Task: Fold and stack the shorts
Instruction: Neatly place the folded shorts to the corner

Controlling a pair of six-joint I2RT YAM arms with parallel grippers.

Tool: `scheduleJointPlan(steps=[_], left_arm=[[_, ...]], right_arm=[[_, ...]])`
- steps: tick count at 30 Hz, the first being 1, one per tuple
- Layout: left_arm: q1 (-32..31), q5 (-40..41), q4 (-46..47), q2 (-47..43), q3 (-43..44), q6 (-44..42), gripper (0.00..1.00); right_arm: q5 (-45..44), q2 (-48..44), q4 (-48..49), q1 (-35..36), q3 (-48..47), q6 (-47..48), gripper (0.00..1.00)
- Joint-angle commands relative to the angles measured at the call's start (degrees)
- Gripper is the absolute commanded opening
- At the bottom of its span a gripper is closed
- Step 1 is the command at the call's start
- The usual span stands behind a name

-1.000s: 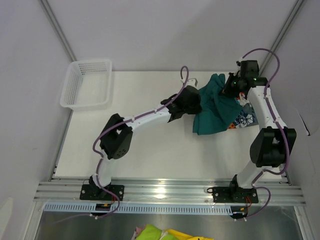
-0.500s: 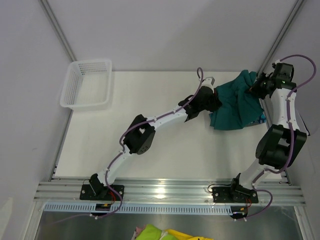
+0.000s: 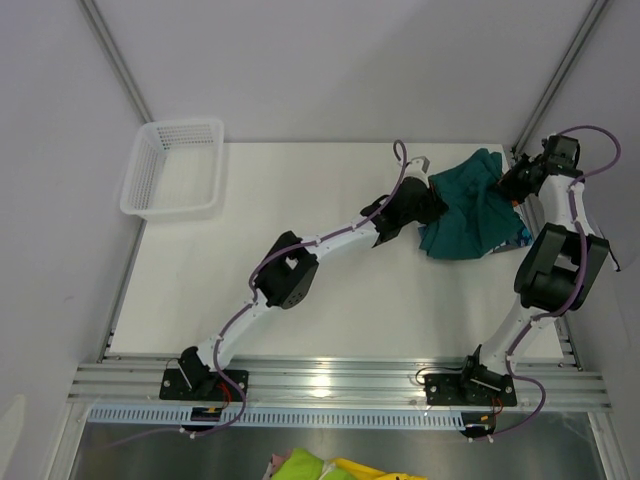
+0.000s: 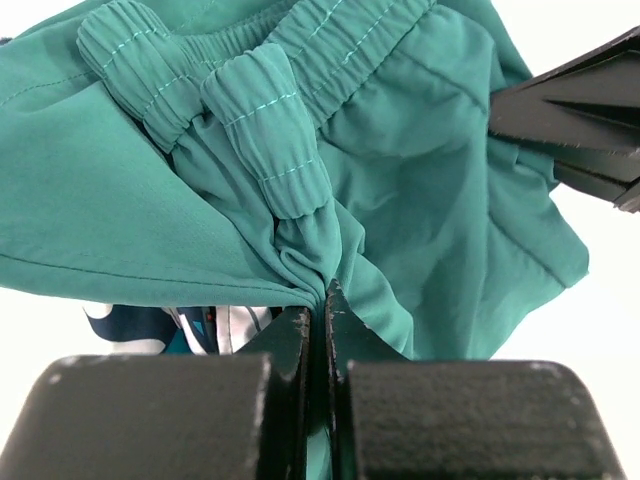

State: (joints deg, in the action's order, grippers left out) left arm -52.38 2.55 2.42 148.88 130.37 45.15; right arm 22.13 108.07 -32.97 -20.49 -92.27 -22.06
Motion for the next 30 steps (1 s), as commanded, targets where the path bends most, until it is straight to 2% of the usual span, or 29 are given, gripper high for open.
scheduleJointPlan(steps=[1, 8, 9, 11, 12, 13, 15, 19, 23, 26, 28, 30], left_arm=[[-0.4, -1.5, 5.5, 1.1, 2.1, 2.9, 0.0], [0.2, -1.6, 4.5, 2.7, 2.2, 4.8, 0.04], [0.2, -1.5, 4.2, 2.8, 2.1, 4.9, 0.15], [0.5, -1.6, 2.9, 2.9, 2.1, 5.4, 0.33], [0.7, -1.8, 2.3, 2.8, 2.0, 5.7, 0.63], [1.1, -2.1, 1.7, 2.6, 1.7, 6.3, 0.76], [1.7, -3.9, 1.7, 1.2, -0.1, 7.1, 0.88], [3.2, -3.6, 3.3, -5.2, -8.1, 5.8, 0.95], [4.0, -2.0, -0.6, -9.7, -9.0, 2.5, 0.99], [5.2, -1.9, -3.4, -9.0, -7.1, 1.2, 0.99], [6.6, -2.5, -1.4, -7.7, -7.1, 2.0, 0.99], [7.8, -5.4, 1.6, -6.6, -7.6, 3.0, 0.99]], right_arm=[[3.2, 2.4, 6.8, -4.0, -1.4, -3.3, 0.0], [0.2, 4.7, 7.2, -5.3, -1.9, -3.9, 0.0], [-1.2, 4.8, 7.8, -5.3, -1.3, -4.0, 0.0], [-2.3, 5.8, 7.9, -5.7, -1.1, -4.6, 0.19], [-2.6, 6.4, 7.3, -5.9, -1.3, -4.9, 0.27], [-3.1, 7.1, 6.5, -6.1, -2.8, -5.5, 0.43], [-2.9, 8.6, 3.9, -6.1, -4.9, -5.4, 0.48], [-8.3, 4.4, 3.5, -5.4, -7.0, -5.4, 0.65], [-8.4, -2.1, 3.0, -3.4, -7.3, -3.8, 0.68], [-1.6, -5.9, 9.2, -2.3, -3.2, -5.6, 0.67], [4.5, -6.9, 13.2, -2.3, -0.5, -8.2, 0.67], [13.7, -7.3, 21.8, -2.1, 4.6, -13.7, 0.66]])
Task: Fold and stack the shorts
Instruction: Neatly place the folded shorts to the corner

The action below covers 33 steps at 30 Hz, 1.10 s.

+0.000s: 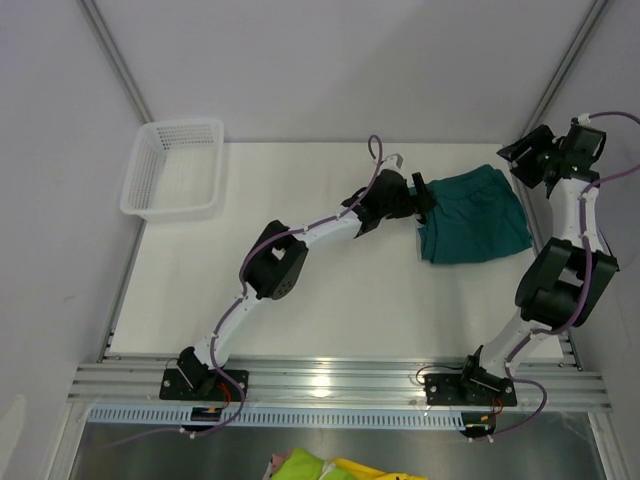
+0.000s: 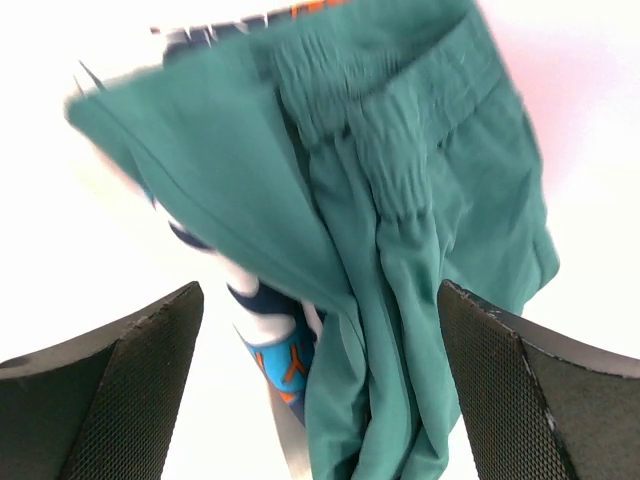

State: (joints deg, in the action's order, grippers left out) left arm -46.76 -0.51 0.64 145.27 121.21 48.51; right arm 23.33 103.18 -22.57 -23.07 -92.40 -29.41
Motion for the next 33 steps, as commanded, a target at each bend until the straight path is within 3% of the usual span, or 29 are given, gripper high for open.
scheduleJointPlan(steps=[1, 5, 8, 10, 12, 15, 17, 20, 26, 33], left_arm=[[2.5, -3.0, 6.1, -2.5, 1.5, -0.2, 0.99], [2.8, -5.4, 11.5, -0.2, 3.4, 0.2, 0.99], [2.9, -4.9, 11.7, 2.1, 6.7, -0.1, 0.97], [3.3, -5.0, 12.9, 2.9, 7.1, 1.3, 0.96], [3.9, -5.5, 14.3, 3.8, 6.7, 3.4, 0.91], [5.0, -6.4, 16.1, 1.4, 3.0, 4.1, 0.89], [5.6, -6.4, 18.3, -1.4, -4.2, 4.0, 0.89], [6.9, -6.9, 20.3, -6.9, -9.9, 2.8, 0.89], [7.5, -6.3, 17.5, -15.1, -14.1, -2.9, 0.9], [7.5, -7.2, 14.3, -23.3, -17.8, -8.3, 0.94]], right_arm=[[15.2, -2.2, 14.6, 0.7, 6.6, -8.7, 0.66], [25.0, 1.0, 35.4, 1.6, 14.2, -20.2, 0.59], [27.7, 3.5, 48.7, 3.3, 20.6, -27.9, 0.44], [27.5, 5.8, 53.1, 4.2, 24.1, -31.6, 0.28], [26.8, 7.9, 62.0, 5.5, 26.4, -34.8, 0.0], [26.7, 15.0, 71.8, 7.7, 27.5, -40.8, 0.0], [27.7, 21.1, 77.3, 9.2, 26.8, -45.0, 0.0], [26.8, 26.2, 80.7, 9.6, 28.3, -47.0, 0.0], [23.3, 26.6, 73.1, 10.0, 30.4, -40.5, 0.0], [25.0, 23.4, 72.9, 10.1, 25.5, -41.1, 0.0]])
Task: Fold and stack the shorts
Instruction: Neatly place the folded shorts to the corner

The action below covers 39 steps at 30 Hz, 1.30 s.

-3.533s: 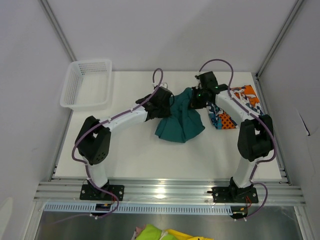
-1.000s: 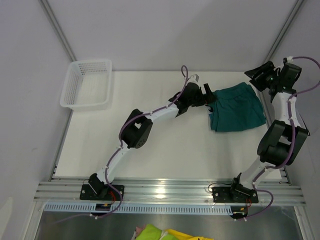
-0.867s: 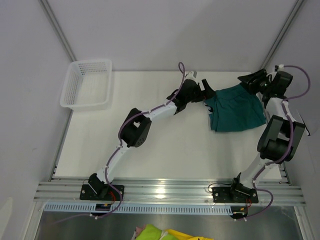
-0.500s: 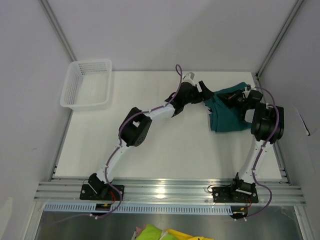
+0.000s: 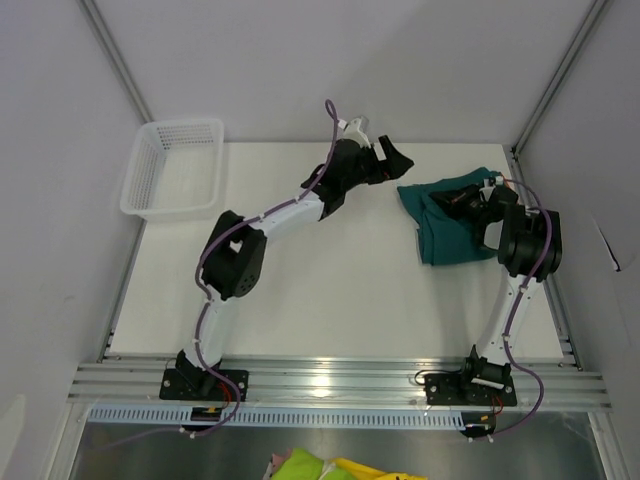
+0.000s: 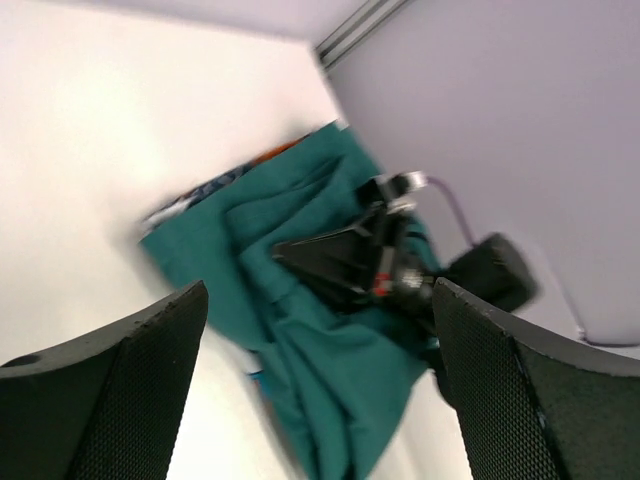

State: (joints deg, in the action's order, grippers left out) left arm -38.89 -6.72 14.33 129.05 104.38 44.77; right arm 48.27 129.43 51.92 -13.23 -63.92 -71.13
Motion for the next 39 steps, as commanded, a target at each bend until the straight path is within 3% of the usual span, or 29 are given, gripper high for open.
scheduleJointPlan(steps=[1, 9, 17, 25, 39], left_arm=[[-0.4, -1.4, -0.1, -8.1, -1.5, -5.1, 0.95], [-0.4, 0.0, -3.1, -22.5, -11.6, -9.2, 0.98], [-0.6, -0.4, 2.8, -33.3, -28.1, -6.8, 0.98], [-0.9, -0.2, 3.3, -36.4, -34.9, -7.4, 0.98], [-0.9, 3.3, -5.5, -43.4, -33.3, -9.8, 0.99]], right_arm=[[0.4, -4.8, -2.3, 0.2, -4.8, 1.3, 0.0], [-0.6, -9.7, -12.5, -2.7, -12.6, 7.1, 0.04], [-9.4, -4.0, 4.9, -7.1, -4.4, -2.6, 0.1], [-10.7, 5.4, 10.2, -7.1, -4.1, -9.6, 0.09], [-5.7, -20.3, -14.8, -4.2, 0.2, 8.0, 0.12]])
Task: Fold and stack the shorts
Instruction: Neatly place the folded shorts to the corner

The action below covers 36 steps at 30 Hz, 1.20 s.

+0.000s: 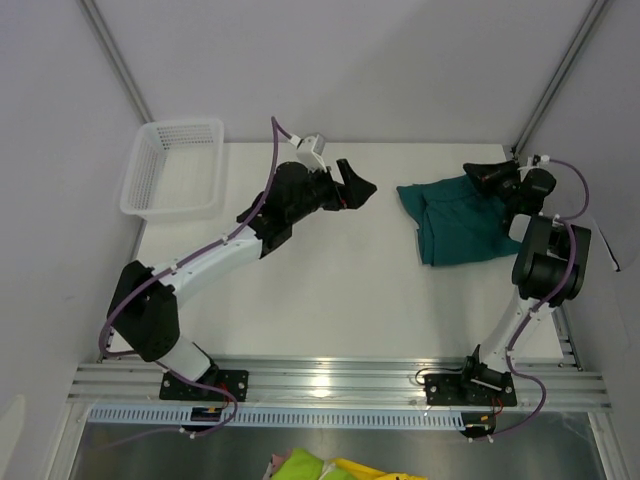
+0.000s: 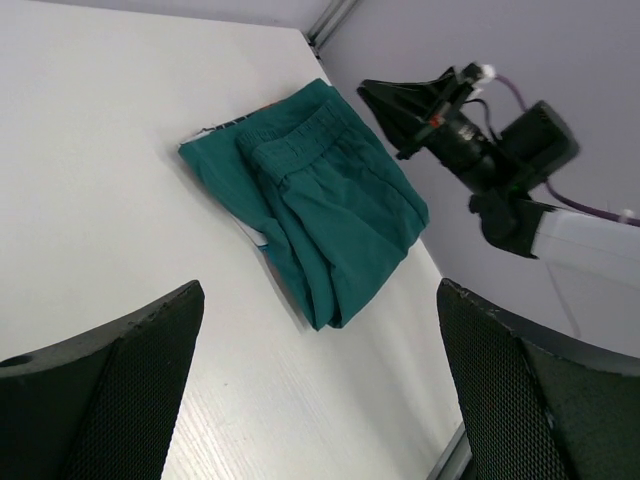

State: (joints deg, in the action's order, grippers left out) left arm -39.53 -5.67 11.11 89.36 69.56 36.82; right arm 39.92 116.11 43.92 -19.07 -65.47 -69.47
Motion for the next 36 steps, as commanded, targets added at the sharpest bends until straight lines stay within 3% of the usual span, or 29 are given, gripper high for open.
scheduleJointPlan(steps=[1, 4, 8, 12, 17, 19, 22, 26, 29, 32, 33, 35, 36], left_arm=[[-0.3, 3.5, -4.2, -4.3, 1.3, -2.1, 0.99], [-0.3, 4.7, -6.0, -6.7, -0.6, -2.2, 0.99], [-0.3, 4.4, -5.9, -10.1, -5.0, -1.3, 0.99], [-0.4, 4.6, -5.9, -13.6, -9.5, -0.8, 0.99], [-0.4, 5.4, -7.4, -18.6, -14.6, -1.4, 0.99], [-0.4, 7.5, -9.0, -19.6, -14.7, -2.4, 0.99], [-0.3, 9.5, -12.6, -21.8, -14.5, -3.8, 0.99], [-0.3, 12.7, -16.9, -24.9, -14.5, -4.7, 0.99], [-0.2, 15.9, -21.0, -25.8, -14.8, -4.5, 0.99], [0.0, 18.9, -25.3, -26.3, -15.9, -4.3, 0.99], [0.1, 20.0, -26.3, -26.7, -16.2, -4.4, 0.99], [0.1, 23.1, -28.7, -27.4, -18.0, -4.0, 0.99], [0.1, 23.9, -29.1, -27.9, -18.7, -3.9, 0.99]], right_arm=[[2.9, -8.5, -7.6, 1.8, 3.1, 6.7, 0.11], [4.3, -13.0, -7.4, 2.5, 9.6, 6.1, 0.11], [7.4, -13.3, 2.0, 3.5, 18.5, 2.2, 0.11], [9.3, -3.8, 16.6, 6.1, 26.9, -3.5, 0.09], [8.2, 9.7, 37.0, 7.3, 30.1, -11.1, 0.04], [8.5, 11.6, 38.1, 7.8, 29.3, -13.5, 0.06], [8.8, 6.4, 32.8, 8.3, 28.3, -9.4, 0.09], [7.5, -7.1, 7.8, 9.2, 25.1, 4.5, 0.15], [5.4, -17.7, -10.1, 10.1, 21.3, 16.2, 0.24], [1.2, -27.2, -24.9, 10.8, 18.8, 27.0, 0.43], [-0.3, -29.8, -27.7, 11.2, 18.5, 29.6, 0.59], [-3.4, -37.4, -35.2, 13.3, 18.5, 34.8, 0.79], [-7.4, -40.1, -37.2, 14.3, 18.7, 39.6, 0.99]])
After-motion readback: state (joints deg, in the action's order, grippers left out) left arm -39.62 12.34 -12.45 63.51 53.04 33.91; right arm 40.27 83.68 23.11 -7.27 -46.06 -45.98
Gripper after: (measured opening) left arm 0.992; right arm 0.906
